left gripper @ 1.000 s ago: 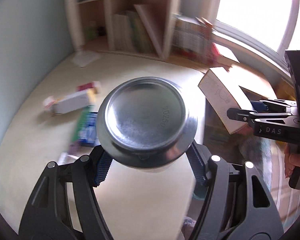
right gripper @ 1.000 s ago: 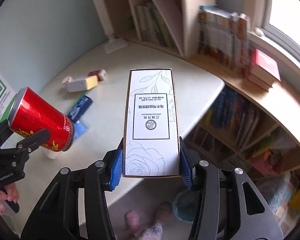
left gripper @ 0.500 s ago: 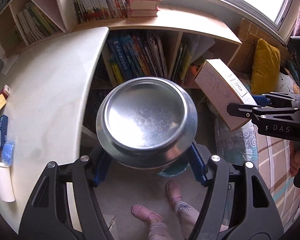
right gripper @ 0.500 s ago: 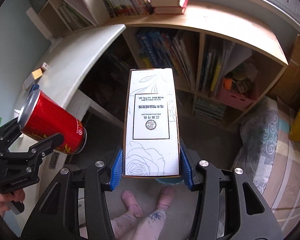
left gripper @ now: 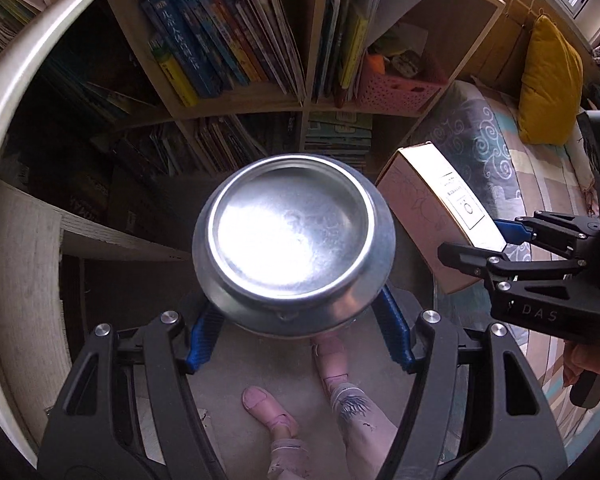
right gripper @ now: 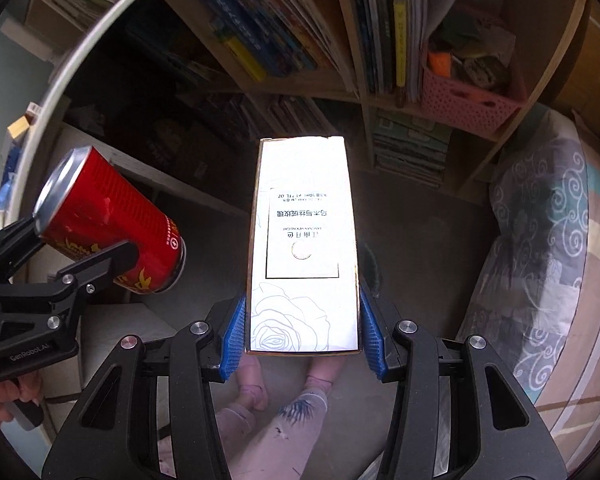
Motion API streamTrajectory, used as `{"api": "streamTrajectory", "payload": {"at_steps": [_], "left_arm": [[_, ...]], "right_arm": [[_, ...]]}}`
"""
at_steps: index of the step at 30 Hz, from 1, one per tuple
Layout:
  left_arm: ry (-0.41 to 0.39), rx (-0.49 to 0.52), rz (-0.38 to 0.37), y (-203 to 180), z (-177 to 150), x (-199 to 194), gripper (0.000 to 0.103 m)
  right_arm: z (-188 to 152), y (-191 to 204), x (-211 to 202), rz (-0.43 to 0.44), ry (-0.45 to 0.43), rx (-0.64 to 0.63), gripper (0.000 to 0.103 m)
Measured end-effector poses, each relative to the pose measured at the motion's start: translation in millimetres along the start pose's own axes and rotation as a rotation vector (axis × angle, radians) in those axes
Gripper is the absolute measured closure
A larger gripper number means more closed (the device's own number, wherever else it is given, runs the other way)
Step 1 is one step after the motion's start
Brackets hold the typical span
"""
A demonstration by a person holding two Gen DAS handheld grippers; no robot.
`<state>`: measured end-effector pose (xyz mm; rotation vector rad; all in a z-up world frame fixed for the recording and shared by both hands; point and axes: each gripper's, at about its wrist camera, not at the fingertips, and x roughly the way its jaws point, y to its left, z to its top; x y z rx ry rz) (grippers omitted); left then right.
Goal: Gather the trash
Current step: 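Carry the red can and white box over the teal bin and release both, then return both tools to the desk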
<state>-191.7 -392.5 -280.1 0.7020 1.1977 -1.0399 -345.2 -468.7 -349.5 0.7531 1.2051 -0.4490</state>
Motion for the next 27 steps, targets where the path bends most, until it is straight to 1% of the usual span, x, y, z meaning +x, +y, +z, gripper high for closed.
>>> {"api": "streamTrajectory", "payload": {"at_steps": [3, 5, 9, 13, 14, 16, 17, 18, 19, 20, 22, 24, 27], "left_arm": [[0.064, -0.01, -0.008, 1.7, -3.5, 42.1, 0.038], [0.102, -0.023, -0.034, 3.7, -8.2, 72.8, 0.038], [0.152, -0.024, -0.071, 6.1, -15.9, 128.8, 0.038], [0.223, -0.04, -0.098, 7.0, -24.5, 168.5, 0.039], [0.23, -0.028, -0.083, 5.5, -26.3, 175.8, 0.038], [0.248, 0.004, -0.068, 1.7, -30.7, 186.7, 0.037], [0.268, 0.007, -0.056, 1.9, -32.0, 191.1, 0.028], [0.282, 0.004, -0.039, 2.7, -33.2, 193.5, 0.023], [0.281, 0.004, -0.029, 3.9, -33.5, 192.2, 0.022], [0.277, 0.004, -0.019, 4.8, -33.1, 188.5, 0.021], [0.268, -0.007, -0.018, 8.8, -34.8, 186.3, 0.018], [0.254, -0.024, -0.035, 11.4, -36.9, 175.8, 0.016], [0.239, -0.046, -0.041, 14.5, -39.6, 160.5, 0.016]], "right_arm": [[-8.3, -16.1, 37.3, 0.019, 0.037, 0.035, 0.054], [-13.7, -27.8, 67.3, 0.04, 0.074, 0.071, 0.054], [-22.8, -45.9, 121.7, 0.07, 0.13, 0.124, 0.054], [-27.9, -58.9, 161.9, 0.109, 0.188, 0.187, 0.054], [-28.8, -59.9, 167.9, 0.116, 0.196, 0.193, 0.053], [-29.8, -62.6, 177.2, 0.126, 0.211, 0.217, 0.051], [-29.9, -63.9, 179.0, 0.121, 0.211, 0.227, 0.04], [-28.8, -64.9, 178.9, 0.106, 0.209, 0.232, 0.038], [-27.8, -66.5, 177.8, 0.11, 0.205, 0.24, 0.032], [-27.6, -68.5, 175.4, 0.118, 0.2, 0.251, 0.03], [-27.9, -69.6, 171.1, 0.108, 0.193, 0.247, 0.03], [-27.6, -73.3, 165.1, 0.102, 0.186, 0.247, 0.03], [-26.1, -76.4, 149.7, 0.103, 0.167, 0.253, 0.03]]}}
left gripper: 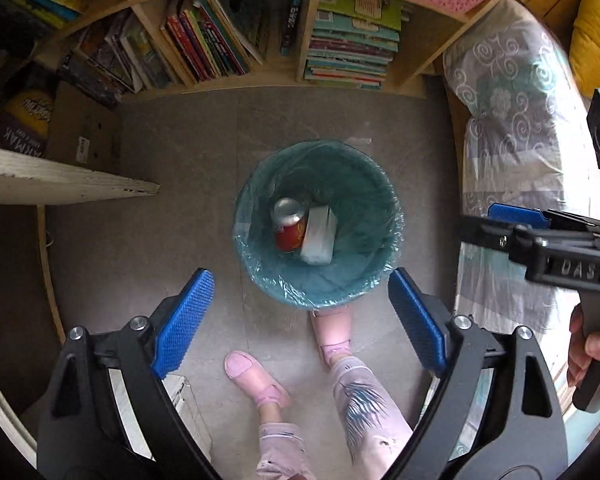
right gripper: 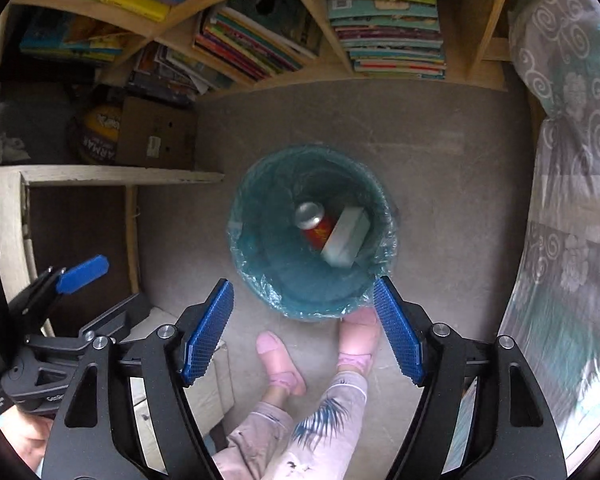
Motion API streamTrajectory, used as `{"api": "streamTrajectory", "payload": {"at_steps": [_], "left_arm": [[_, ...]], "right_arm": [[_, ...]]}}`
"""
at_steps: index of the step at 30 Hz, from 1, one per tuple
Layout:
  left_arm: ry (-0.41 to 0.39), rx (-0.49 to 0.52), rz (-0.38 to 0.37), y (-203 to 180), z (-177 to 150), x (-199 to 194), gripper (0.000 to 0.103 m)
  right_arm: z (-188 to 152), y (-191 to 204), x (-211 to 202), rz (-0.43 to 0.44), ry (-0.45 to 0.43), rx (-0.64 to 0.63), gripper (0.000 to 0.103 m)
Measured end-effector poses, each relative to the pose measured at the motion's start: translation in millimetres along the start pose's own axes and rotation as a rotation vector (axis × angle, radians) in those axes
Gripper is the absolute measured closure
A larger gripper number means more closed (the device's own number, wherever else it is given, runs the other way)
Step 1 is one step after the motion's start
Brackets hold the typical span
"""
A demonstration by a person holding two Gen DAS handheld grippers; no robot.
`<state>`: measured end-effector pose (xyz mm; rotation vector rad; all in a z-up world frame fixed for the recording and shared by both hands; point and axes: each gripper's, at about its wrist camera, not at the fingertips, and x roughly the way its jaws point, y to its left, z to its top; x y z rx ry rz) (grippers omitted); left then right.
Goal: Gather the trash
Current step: 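Return both tools to the desk, then grasp the white paper cup with the left tool while the right tool grasps the blue glove bag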
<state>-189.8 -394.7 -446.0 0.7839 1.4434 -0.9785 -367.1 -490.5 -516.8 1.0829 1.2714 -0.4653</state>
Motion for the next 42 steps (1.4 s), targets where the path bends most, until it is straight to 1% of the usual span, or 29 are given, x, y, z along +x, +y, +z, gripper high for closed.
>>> {"api": "streamTrajectory", "payload": {"at_steps": [4, 7, 8, 9, 10, 11, 13, 14, 16, 18, 19, 22, 27, 31, 34, 36, 38, 40, 42], "left_arm": [[-0.055, -0.028, -0.017, -0.9, -10.0, -39.5, 0.016], [-0.127, -0.077, -0.018, -2.2, -22.4, -94.8, 0.015], [-0.154, -0.094, -0.017, -1.2, -26.1, -115.0, 0.009], [-0.187, -0.108, -0.009, -0.5, -30.2, -134.9, 0.007], [-0.219, -0.117, -0.002, 0.9, -33.7, -153.6, 0.007], [-0.255, -0.126, 0.009, 2.9, -39.4, -177.1, 0.007], [-0.318, -0.15, 0.04, 11.2, -51.0, -220.7, 0.007], [-0.333, -0.161, 0.048, 15.9, -53.7, -235.7, 0.007], [-0.362, -0.189, 0.056, 31.7, -62.2, -265.7, 0.007], [-0.399, -0.246, 0.104, 51.5, -74.5, -296.0, 0.007], [-0.413, -0.271, 0.114, 58.9, -78.8, -307.0, 0.007], [-0.459, -0.393, 0.147, 99.4, -104.2, -339.7, 0.007], [-0.513, -0.551, 0.233, 162.2, -139.7, -378.2, 0.007], [-0.533, -0.658, 0.262, 218.2, -166.0, -390.8, 0.007], [-0.542, -0.71, 0.272, 259.7, -185.4, -396.8, 0.007], [-0.554, -0.733, 0.275, 276.2, -194.1, -395.9, 0.007], [-0.548, -0.759, 0.285, 295.3, -201.0, -396.6, 0.007], [-0.552, -0.774, 0.294, 300.7, -208.4, -394.7, 0.007], [-0.562, -0.784, 0.286, 311.2, -212.6, -394.3, 0.007]], "right_arm": [[0.3, 9.3, -34.5, 0.017, -0.038, -0.027, 0.03], [0.5, 27.6, -69.0, 0.024, -0.069, -0.1, 0.03], [-0.1, 36.2, -81.7, 0.027, -0.08, -0.132, 0.029], [-0.2, 48.4, -99.3, 0.031, -0.098, -0.177, 0.028], [-0.4, 57.6, -112.6, 0.037, -0.111, -0.209, 0.023], [-0.2, 69.2, -126.6, 0.048, -0.123, -0.25, 0.02], [0.8, 97.9, -157.8, 0.064, -0.155, -0.344, 0.019], [2.1, 113.1, -171.9, 0.078, -0.167, -0.387, 0.017], [3.9, 143.6, -194.3, 0.118, -0.188, -0.457, 0.017], [4.9, 179.4, -211.5, 0.151, -0.205, -0.544, 0.016], [5.7, 198.3, -218.2, 0.165, -0.21, -0.589, 0.015], [10.1, 251.6, -233.9, 0.233, -0.203, -0.702, 0.015], [15.6, 342.1, -244.5, 0.3, -0.182, -0.895, 0.015], [13.7, 414.3, -237.9, 0.309, -0.152, -1.025, 0.015], [11.5, 468.0, -231.0, 0.319, -0.125, -1.1, 0.015], [7.8, 500.7, -225.0, 0.325, -0.109, -1.151, 0.015], [4.1, 532.1, -218.1, 0.336, -0.091, -1.199, 0.015], [1.9, 557.6, -208.7, 0.339, -0.075, -1.239, 0.015], [-3.0, 580.7, -198.6, 0.336, -0.048, -1.273, 0.015]]}}
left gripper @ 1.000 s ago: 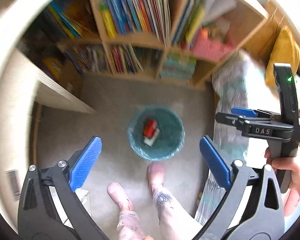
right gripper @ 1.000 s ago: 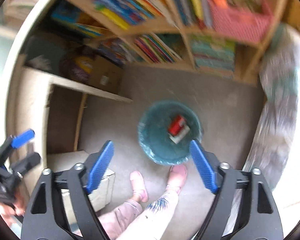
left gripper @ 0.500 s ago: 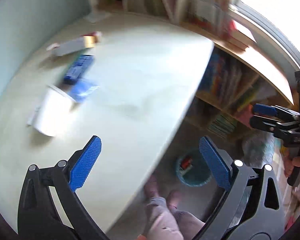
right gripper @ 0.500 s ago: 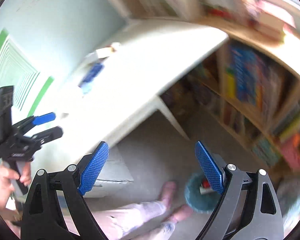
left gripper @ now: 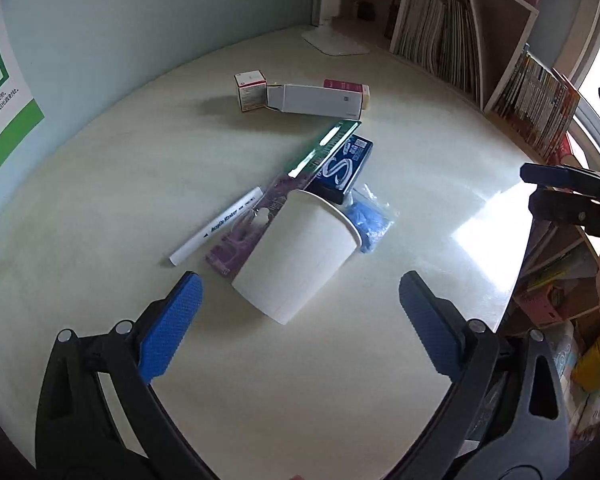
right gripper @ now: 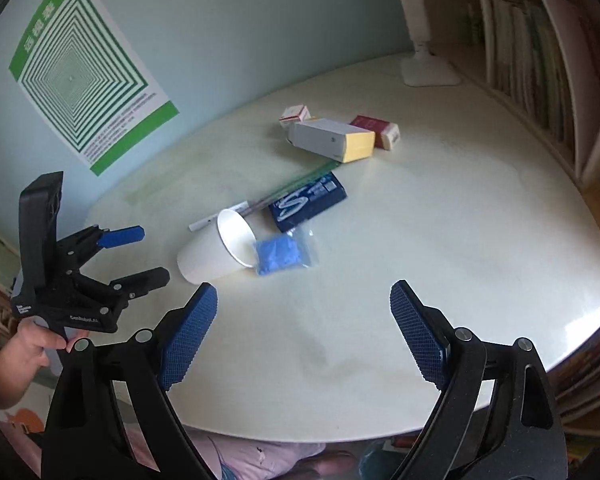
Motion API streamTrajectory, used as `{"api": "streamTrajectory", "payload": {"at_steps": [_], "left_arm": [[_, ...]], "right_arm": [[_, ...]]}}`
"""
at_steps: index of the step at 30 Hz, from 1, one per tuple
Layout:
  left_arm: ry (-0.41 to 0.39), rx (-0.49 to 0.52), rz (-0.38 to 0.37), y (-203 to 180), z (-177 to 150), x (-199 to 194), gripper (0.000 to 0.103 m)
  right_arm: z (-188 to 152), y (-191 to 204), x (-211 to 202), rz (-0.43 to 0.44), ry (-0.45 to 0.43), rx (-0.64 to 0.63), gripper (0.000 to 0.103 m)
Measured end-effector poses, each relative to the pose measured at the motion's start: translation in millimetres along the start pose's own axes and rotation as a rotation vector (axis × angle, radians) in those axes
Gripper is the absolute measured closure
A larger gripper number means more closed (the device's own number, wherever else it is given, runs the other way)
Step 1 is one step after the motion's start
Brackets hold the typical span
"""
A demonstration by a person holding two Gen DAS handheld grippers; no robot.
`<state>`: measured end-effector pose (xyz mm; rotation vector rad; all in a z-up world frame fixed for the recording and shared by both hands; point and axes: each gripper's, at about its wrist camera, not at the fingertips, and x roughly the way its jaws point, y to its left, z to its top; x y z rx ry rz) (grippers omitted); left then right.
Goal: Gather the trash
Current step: 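Grasp the white paper cup with the left tool while the right tool grasps the blue glove bag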
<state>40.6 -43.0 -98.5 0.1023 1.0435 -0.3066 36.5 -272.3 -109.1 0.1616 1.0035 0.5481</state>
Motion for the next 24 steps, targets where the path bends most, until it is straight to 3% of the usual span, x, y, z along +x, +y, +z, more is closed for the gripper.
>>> {"api": "streamTrajectory", "payload": {"at_steps": [5, 17, 24], "left_arm": [[0.028, 0.007, 0.006, 14.2, 5.3, 19.8, 0.007], [0.077, 0.063, -0.033, 14.4, 5.4, 52.7, 0.007], [0.09, 0.097, -0.059, 13.5, 5.0, 68.1, 0.007]], "right_arm": [[23.0, 15.6, 42.6, 0.017, 0.068, -0.061, 0.015], [16.3, 14.7, 104.5, 0.007, 0.213, -0.097, 0.015], [12.0, 21.2, 120.7, -0.027, 0.239, -0.179, 0.015]]}}
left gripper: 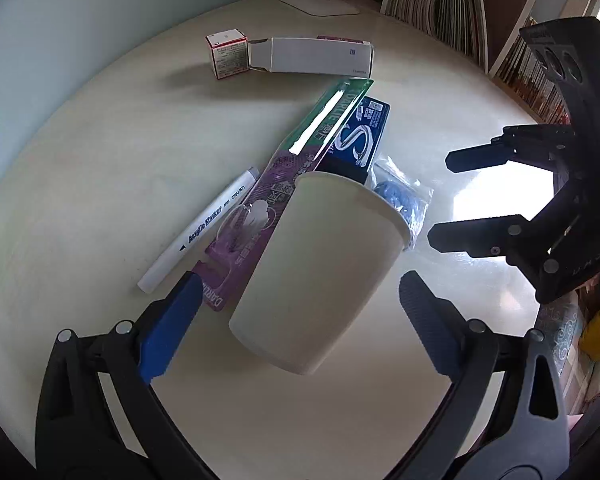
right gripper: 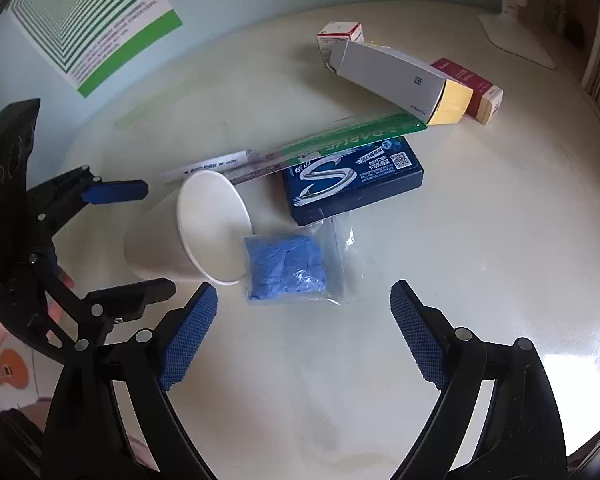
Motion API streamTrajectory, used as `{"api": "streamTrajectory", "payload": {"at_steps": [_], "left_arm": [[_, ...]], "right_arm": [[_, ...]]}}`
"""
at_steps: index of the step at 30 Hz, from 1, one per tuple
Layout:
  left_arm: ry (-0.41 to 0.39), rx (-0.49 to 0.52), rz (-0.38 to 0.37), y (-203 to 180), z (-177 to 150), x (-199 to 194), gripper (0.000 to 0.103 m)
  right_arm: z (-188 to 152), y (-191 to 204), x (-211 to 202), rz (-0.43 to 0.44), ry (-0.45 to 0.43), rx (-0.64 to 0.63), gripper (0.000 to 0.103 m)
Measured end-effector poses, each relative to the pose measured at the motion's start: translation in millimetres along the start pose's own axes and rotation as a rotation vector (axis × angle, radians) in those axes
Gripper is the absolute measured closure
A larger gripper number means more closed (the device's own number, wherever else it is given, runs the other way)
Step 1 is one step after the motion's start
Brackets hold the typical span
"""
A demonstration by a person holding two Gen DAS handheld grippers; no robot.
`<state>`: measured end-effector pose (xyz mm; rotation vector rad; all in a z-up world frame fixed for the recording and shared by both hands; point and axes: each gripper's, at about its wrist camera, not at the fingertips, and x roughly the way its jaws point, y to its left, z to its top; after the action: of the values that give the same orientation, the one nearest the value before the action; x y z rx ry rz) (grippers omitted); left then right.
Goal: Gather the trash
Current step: 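Grasp the white paper cup with the left tool while the right tool grasps the blue glove bag, then carry the paper cup and glove bag over the teal bin and release both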
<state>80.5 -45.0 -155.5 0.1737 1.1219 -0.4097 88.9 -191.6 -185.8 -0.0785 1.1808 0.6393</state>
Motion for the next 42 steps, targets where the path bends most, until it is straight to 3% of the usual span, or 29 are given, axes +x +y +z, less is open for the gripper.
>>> {"api": "streamTrajectory", "payload": {"at_steps": [7, 9, 11, 15, 18, 20, 27, 30, 34, 36, 38, 42], "left_arm": [[0.007, 0.032, -0.026, 6.4, 3.5, 9.8, 0.012], [0.006, 0.045, -0.026, 6.3, 4.5, 11.1, 0.018], [-0.001, 0.05, -0.029, 6.6, 5.5, 11.3, 0.022], [-0.012, 0.054, -0.044, 7.2, 8.6, 10.0, 0.029], [-0.021, 0.047, -0.052, 9.0, 11.5, 8.9, 0.032], [-0.021, 0.039, -0.055, 10.3, 12.5, 9.3, 0.034], [-0.03, 0.029, -0.059, 6.8, 13.3, 6.6, 0.041], [-0.033, 0.032, -0.056, 3.3, 13.0, 3.4, 0.042], [-0.049, 0.03, -0.053, 1.2, 13.0, -4.4, 0.043], [-0.053, 0.028, -0.052, 0.1, 13.6, -8.0, 0.043], [-0.062, 0.026, -0.049, -1.5, 14.6, -12.2, 0.043], [-0.077, 0.027, -0.048, -5.1, 15.9, -20.2, 0.044]], "right_arm": [[4.2, 8.2, 14.3, -0.04, 0.005, -0.058, 0.017], [5.4, 8.7, 16.7, -0.053, 0.004, -0.074, 0.018], [6.9, 11.9, 20.6, -0.066, 0.008, -0.099, 0.029], [10.5, 16.5, 26.0, -0.088, 0.004, -0.13, 0.034], [13.6, 15.3, 24.0, -0.089, -0.011, -0.127, 0.045], [15.1, 13.7, 20.2, -0.078, -0.024, -0.12, 0.06], [13.9, 10.8, 15.4, -0.09, -0.036, -0.113, 0.069], [11.4, 10.3, 11.4, -0.088, -0.042, -0.105, 0.087], [8.0, 2.4, 4.5, -0.079, -0.049, -0.075, 0.087], [6.5, -0.9, -1.1, -0.07, -0.062, -0.059, 0.09], [4.6, -3.9, -7.3, -0.062, -0.073, -0.043, 0.099], [1.5, -6.0, -19.4, -0.061, -0.099, -0.023, 0.1]]}}
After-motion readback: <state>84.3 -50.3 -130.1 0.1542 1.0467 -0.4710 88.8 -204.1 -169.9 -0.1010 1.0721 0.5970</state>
